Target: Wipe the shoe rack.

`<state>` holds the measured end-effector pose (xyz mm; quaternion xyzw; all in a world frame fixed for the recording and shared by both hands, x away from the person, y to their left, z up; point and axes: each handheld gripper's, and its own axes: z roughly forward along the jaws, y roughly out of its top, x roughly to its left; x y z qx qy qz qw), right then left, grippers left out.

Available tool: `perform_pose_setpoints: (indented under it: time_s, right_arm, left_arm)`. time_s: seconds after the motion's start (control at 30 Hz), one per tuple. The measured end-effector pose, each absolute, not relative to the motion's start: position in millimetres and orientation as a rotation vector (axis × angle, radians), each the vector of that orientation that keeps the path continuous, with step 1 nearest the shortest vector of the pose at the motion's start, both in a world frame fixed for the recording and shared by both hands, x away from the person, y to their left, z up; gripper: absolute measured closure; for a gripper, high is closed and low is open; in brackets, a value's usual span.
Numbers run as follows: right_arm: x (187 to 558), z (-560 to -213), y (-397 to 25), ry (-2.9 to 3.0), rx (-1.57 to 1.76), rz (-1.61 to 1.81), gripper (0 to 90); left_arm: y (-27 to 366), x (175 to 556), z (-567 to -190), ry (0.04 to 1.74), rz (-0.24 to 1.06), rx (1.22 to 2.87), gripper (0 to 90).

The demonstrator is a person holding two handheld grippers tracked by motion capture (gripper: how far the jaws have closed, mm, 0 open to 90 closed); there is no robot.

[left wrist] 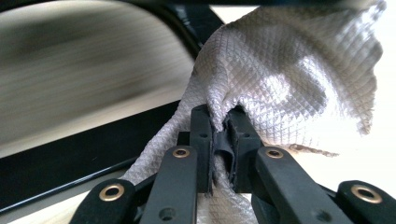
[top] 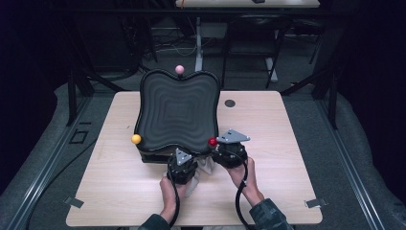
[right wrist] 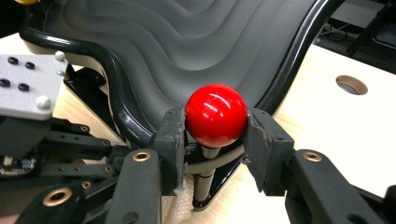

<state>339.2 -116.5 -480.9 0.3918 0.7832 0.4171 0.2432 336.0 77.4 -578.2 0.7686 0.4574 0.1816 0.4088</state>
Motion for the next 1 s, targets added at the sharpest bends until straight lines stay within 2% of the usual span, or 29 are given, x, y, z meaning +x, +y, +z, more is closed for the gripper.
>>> perform_pose_setpoints:
  time_s: [0.3, 1.0]
  right_arm:
    - [339.4, -481.3, -116.4, 2.141, 1.069, 1.131, 60.0]
    - [339.9, -482.9, -115.6, 2.15, 1.069, 1.127, 59.9]
  left_arm:
    - [102.8, 336.0, -580.9, 1.228, 0.475, 1.916, 83.0]
    - [173.3, 327.2, -583.3, 1.416, 0.603, 1.851, 83.0]
